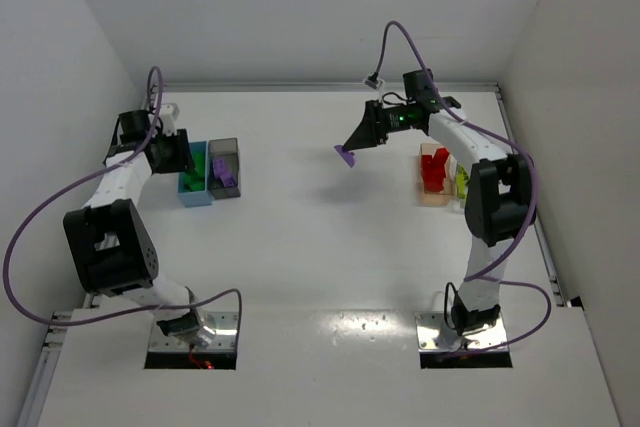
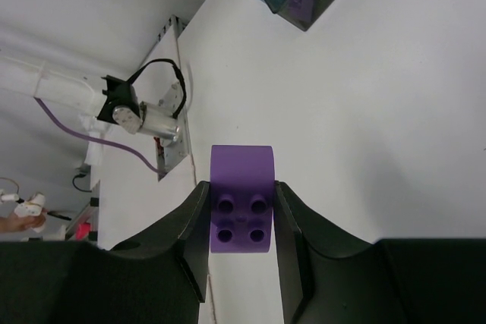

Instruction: Sort the legos into containers by color

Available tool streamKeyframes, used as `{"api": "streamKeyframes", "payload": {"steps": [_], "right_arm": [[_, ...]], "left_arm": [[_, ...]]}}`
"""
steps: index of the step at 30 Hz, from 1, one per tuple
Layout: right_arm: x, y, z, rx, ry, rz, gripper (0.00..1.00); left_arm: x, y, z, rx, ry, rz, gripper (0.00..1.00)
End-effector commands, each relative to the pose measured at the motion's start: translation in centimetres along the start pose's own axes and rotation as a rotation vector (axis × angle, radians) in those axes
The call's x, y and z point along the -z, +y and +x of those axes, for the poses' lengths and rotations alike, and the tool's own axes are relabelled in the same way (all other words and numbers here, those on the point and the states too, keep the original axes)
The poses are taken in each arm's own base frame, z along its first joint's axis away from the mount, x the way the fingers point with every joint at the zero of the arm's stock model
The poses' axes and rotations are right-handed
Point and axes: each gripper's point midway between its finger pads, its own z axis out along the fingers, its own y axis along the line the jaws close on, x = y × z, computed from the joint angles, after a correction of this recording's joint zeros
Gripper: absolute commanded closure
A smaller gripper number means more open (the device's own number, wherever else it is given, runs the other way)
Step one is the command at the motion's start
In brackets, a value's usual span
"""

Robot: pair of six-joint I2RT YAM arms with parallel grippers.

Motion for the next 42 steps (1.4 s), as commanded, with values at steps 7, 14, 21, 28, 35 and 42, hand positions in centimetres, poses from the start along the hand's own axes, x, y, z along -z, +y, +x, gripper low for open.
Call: {"api": "streamKeyframes", "payload": {"steps": [7,14,21,28,35,42], "right_arm": [[0.5,1.9,-1.4,0.075,-0.024,-0.009,0.99],[-2.9,2.8,-1.9,0.128,0.014,-0.014,0.99],[-11.2,3.9,-3.7,0.191,0.050,0.016,0.99],[-18.4,1.9,-4.6,0.180,0.025,0.154,0.99],[-22.3,-0.3,-7.4,0.180,-0.134,0.156,0.99],[-25.4,-0.7,-8.5,0.169,-0.230,0.112,0.99]], "left_arm": [[0.1,1.2,-2.8,0.023,-0.053,-0.038,0.10],[7.8,0.0,-7.8,0.054,-0.392,0.047,0.09],[15.4,1.8,-8.9,0.168,-0.586,-0.005,0.02],[18.3,3.9,-5.3,0.155,-0.542,-0.089,0.00],[19.2,4.2,-4.3,0.158,-0.519,-0.104,0.00],[18.8,4.6,-3.9,0.185,-0.505,-0.105,0.00]]}}
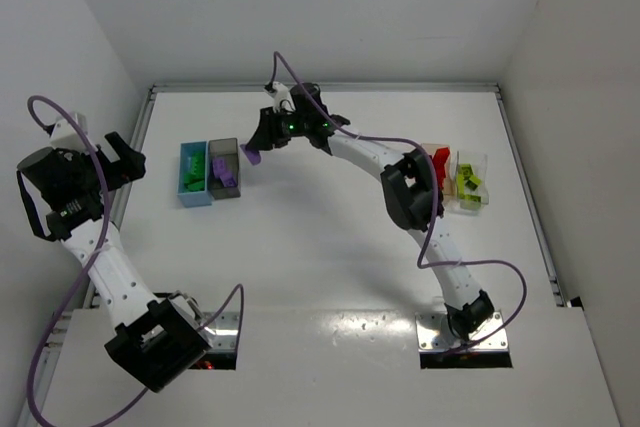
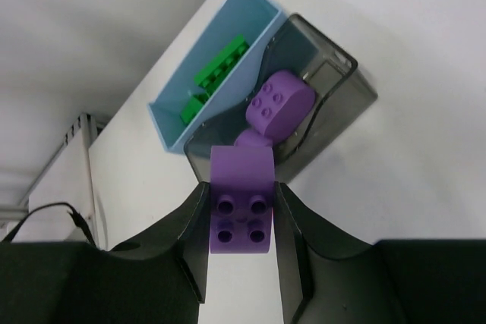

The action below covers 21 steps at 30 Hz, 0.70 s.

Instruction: Sort the legos into containers by color

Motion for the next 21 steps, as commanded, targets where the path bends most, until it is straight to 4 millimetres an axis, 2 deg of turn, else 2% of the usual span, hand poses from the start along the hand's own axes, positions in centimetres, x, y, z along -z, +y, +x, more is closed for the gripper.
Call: {"api": "streamKeyframes", "payload": {"steps": [1,4,7,9,10,12,15,18,19,21], "right_arm": [[-1.0,3.6,-5.0,0.068,-0.160,-0.066,0.99],[-1.9,4.1,-6.0,0.046,-0.202,-0.086,0.99],[-2.8,3.0,-4.6,0.012,-0.179,-0.087,0.99],[-3.2,3.5,-3.8,0.003,-0.154,-0.096,0.99],[-3.5,2.8,-2.8,-0.013,-0.134,-0.085,0.99],[-3.5,2.8,-2.8,-0.013,-0.134,-0.085,0.99],[-3.9,2.2,-3.6,0.005,-0.166,-0.059,0.99],[-4.2,2.4,-5.7,0.031,-0.234,-0.062,0.99],[-4.6,1.7,-5.5,0.021,-0.241,-0.052,0.99],[-4.9,2.7,-6.4,0.027,-0.276,-0.071,0.99]], "left_arm": [[0.4,-0.1,-0.5,-0.004,-0.017,0.006,0.00],[0.2,-0.1,0.3,0.026,0.000,0.006,0.00],[0.3,-0.3,0.5,0.032,0.009,0.015,0.00],[0.5,-0.4,0.3,0.017,0.000,0.015,0.00],[0.7,-0.5,0.5,0.014,-0.004,0.015,0.00],[1.1,-0.8,0.6,0.008,-0.013,0.015,0.00],[1.5,-1.0,0.2,-0.003,-0.029,0.015,0.00],[1.6,-1.0,0.5,-0.021,-0.028,0.015,0.00],[1.8,-1.2,0.6,-0.021,-0.028,0.015,0.00],[1.8,-1.1,0.6,-0.032,-0.028,0.015,0.00]]}}
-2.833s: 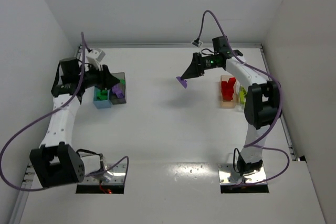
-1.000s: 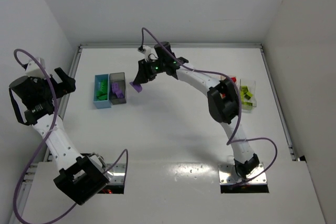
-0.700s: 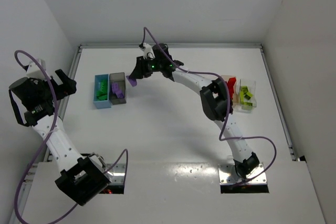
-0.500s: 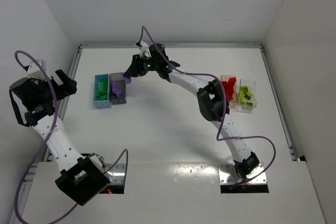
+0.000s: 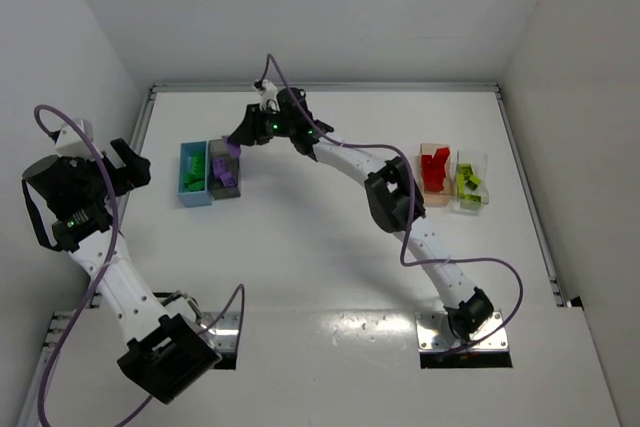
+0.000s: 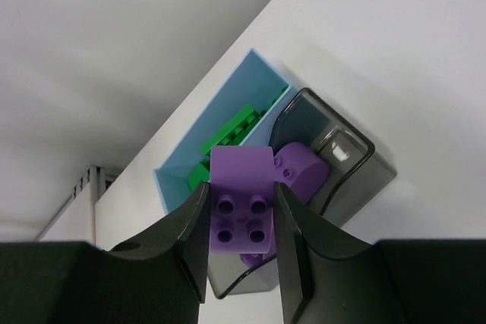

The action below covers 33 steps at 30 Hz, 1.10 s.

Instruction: Sort the legos into containers by color

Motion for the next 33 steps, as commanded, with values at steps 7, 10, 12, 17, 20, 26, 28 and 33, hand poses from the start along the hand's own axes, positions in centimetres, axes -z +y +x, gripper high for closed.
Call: {"api": "streamKeyframes", "payload": {"steps": [7,10,12,17,20,26,28,33], "right_arm": [[-2.4,3.4,-2.0,0.062,-0.144,-0.074,0.99],[-2.8,3.1,-2.1,0.067,-0.171,-0.080,0.99],[-3.4,2.8,-1.6,0.065,-0.178,-0.068,0.99],[-3.7,1.8,-2.1,0.073,-0.233,-0.037,0.99],[-3.8,1.3,-2.4,0.083,-0.255,-0.021,0.99],[-4.2,0.0,-2.8,0.132,-0.295,0.026,0.92],[-4.4,0.6,-2.9,0.146,-0.303,0.024,0.81],[-4.4,0.4,-3.0,0.179,-0.303,0.029,0.63]], "left_arm": [[0.2,0.3,0.5,-0.028,0.003,-0.004,0.00],[0.2,0.3,0.7,-0.032,0.011,-0.004,0.00],[0.3,0.3,0.9,-0.037,0.020,-0.003,0.00],[0.4,0.3,0.5,-0.051,0.012,-0.003,0.00],[0.4,0.3,0.5,-0.051,0.012,-0.003,0.00],[0.4,0.3,0.5,-0.051,0.012,-0.003,0.00],[0.2,0.4,0.7,-0.046,0.020,-0.003,0.00],[0.1,0.5,1.1,-0.041,0.028,-0.003,0.00]]}}
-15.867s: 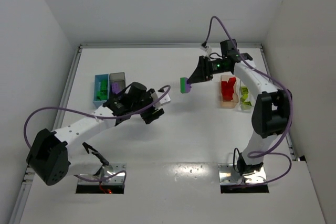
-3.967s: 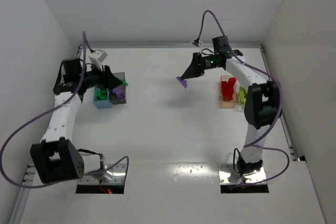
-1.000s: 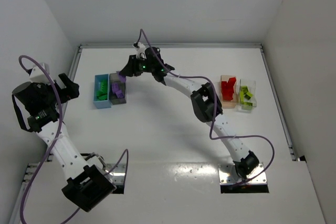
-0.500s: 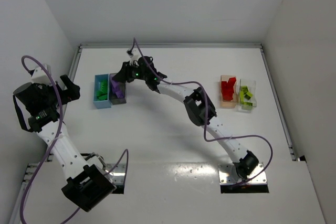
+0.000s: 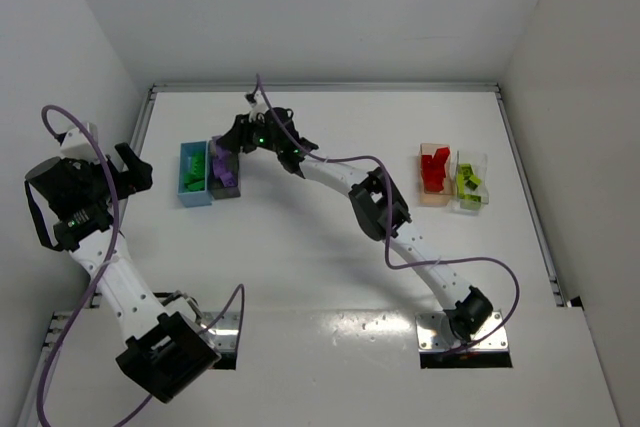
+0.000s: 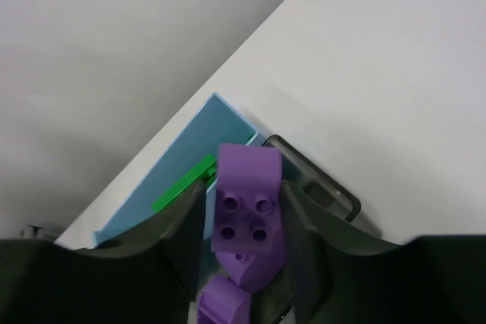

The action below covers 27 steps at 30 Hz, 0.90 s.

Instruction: Sort the legos into containers by color

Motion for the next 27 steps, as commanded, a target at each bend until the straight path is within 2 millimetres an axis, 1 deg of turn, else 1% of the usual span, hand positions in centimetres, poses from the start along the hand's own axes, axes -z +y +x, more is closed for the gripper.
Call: {"api": "streamKeyframes", "payload": {"steps": [1,3,4,6,7,8,10,11,12,13,14,15,16,17,18,19,20,21,22,23,24,25,26,27], "right_arm": [[-0.4,2.4,-4.3,0.098,-0.122,-0.052,0.54],[-0.4,2.1,-4.5,0.120,-0.128,-0.042,0.43],[-0.3,2.4,-5.1,0.122,-0.140,-0.038,0.36],[-0.4,2.3,-5.1,0.147,-0.141,-0.036,0.32],[-0.4,3.1,-5.2,0.165,-0.137,-0.043,0.28],[-0.3,3.6,-5.9,0.169,-0.147,-0.048,0.28],[-0.1,3.7,-6.1,0.174,-0.136,-0.042,0.28],[0.3,4.9,-7.5,0.179,-0.144,-0.056,0.28],[0.7,4.6,-8.3,0.186,-0.143,-0.045,0.28],[1.0,5.2,-8.6,0.193,-0.118,-0.044,0.27],[1.6,4.8,-9.4,0.237,-0.107,-0.026,0.27],[2.8,6.9,-12.3,0.279,-0.126,-0.032,0.27],[3.8,5.6,-12.5,0.331,-0.076,0.022,0.27],[4.9,5.3,-13.8,0.358,-0.074,0.063,0.25],[6.0,5.4,-14.9,0.384,-0.062,0.079,0.25],[8.1,6.4,-16.9,0.409,-0.062,0.100,0.25],[10.0,4.8,-17.3,0.417,-0.010,0.157,0.25],[11.5,4.4,-17.9,0.421,0.010,0.181,0.25],[13.1,3.1,-17.0,0.407,0.063,0.217,0.25],[16.3,3.0,-19.2,0.418,0.073,0.258,0.25],[18.2,1.3,-17.2,0.397,0.138,0.295,0.25],[20.1,0.7,-17.1,0.390,0.157,0.321,0.25],[22.0,0.3,-17.2,0.389,0.167,0.344,0.25],[25.6,-0.4,-17.0,0.388,0.197,0.389,0.24]], "left_arm": [[0.2,0.2,-0.1,-0.002,-0.007,-0.003,0.00],[0.2,0.2,-0.1,-0.002,-0.007,-0.003,0.00],[0.2,0.2,-0.1,-0.002,-0.007,-0.003,0.00],[0.2,0.2,-0.1,-0.002,-0.007,-0.003,0.00],[0.2,0.2,-0.1,-0.002,-0.007,-0.003,0.00],[0.2,0.0,-0.1,-0.002,-0.008,0.008,0.00],[0.2,-0.4,-0.3,-0.019,-0.002,0.039,0.00],[0.1,-0.7,0.1,-0.010,0.021,0.056,0.00],[0.2,-1.2,0.1,-0.010,0.019,0.084,0.00],[0.1,-1.3,0.1,-0.009,0.031,0.099,0.00],[0.0,-1.5,-0.1,-0.007,0.030,0.116,0.00],[-0.3,-1.9,0.4,0.011,0.048,0.156,0.00],[-0.4,-2.2,0.5,0.018,0.053,0.179,0.00],[-0.7,-2.9,0.6,0.021,0.062,0.214,0.00],[-0.9,-3.5,0.8,0.022,0.070,0.245,0.00],[-1.2,-4.0,0.7,0.028,0.081,0.265,0.00],[-1.4,-5.6,1.0,0.007,0.095,0.314,0.00],[-1.8,-6.4,1.4,0.011,0.116,0.336,0.00],[-2.5,-6.8,1.6,0.000,0.128,0.332,0.00],[-3.1,-9.0,2.5,-0.025,0.162,0.384,0.00],[-3.6,-10.2,2.6,-0.040,0.167,0.401,0.00],[-4.3,-10.7,3.1,-0.062,0.185,0.380,0.00],[-4.8,-12.0,3.5,-0.082,0.200,0.395,0.00],[-5.7,-14.5,5.0,-0.119,0.247,0.423,0.00]]}}
